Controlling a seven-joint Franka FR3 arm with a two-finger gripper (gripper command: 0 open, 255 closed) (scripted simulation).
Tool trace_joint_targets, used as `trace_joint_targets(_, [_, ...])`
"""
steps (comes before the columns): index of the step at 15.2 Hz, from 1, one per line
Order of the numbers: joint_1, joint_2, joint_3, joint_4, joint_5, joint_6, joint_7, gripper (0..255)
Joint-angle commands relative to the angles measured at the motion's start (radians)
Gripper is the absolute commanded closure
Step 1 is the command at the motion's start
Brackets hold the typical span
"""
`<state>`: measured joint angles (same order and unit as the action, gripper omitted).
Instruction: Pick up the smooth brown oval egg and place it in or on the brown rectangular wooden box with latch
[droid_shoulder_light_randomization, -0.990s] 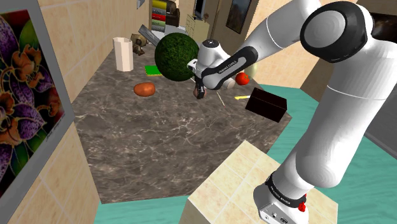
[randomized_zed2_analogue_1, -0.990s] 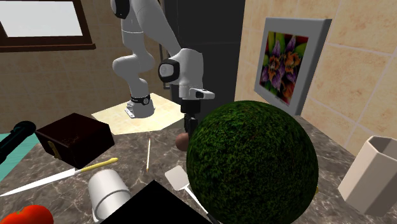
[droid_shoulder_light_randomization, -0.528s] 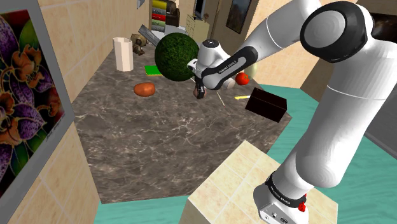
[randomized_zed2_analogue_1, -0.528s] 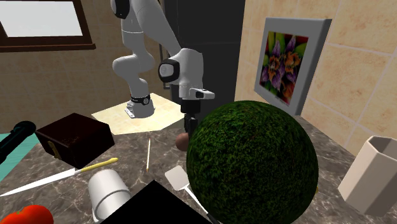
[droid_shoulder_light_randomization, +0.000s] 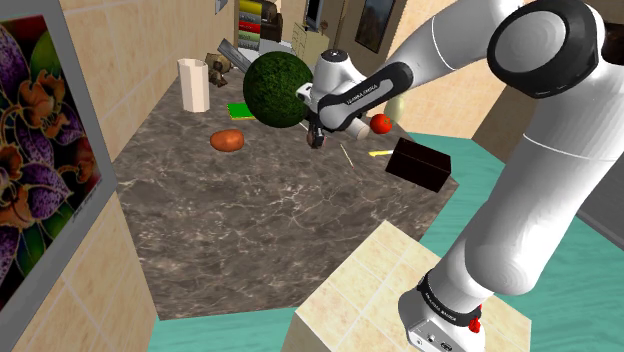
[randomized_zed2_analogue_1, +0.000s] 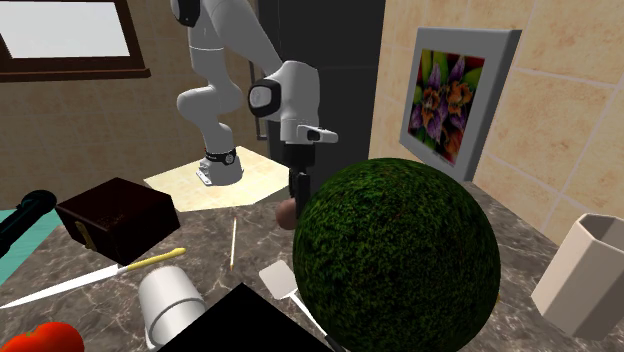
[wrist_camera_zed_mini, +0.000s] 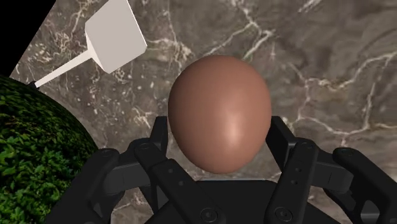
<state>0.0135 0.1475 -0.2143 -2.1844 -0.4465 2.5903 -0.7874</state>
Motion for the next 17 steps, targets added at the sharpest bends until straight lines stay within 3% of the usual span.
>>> trace_joint_targets(1, [0.001,-0.017,0.003,0.007,0.008,-0.024,-0.011,255])
trace_joint_targets(17, [0.008,-0.128,0.016,0.096,0.066,-0.217,-0.094,255])
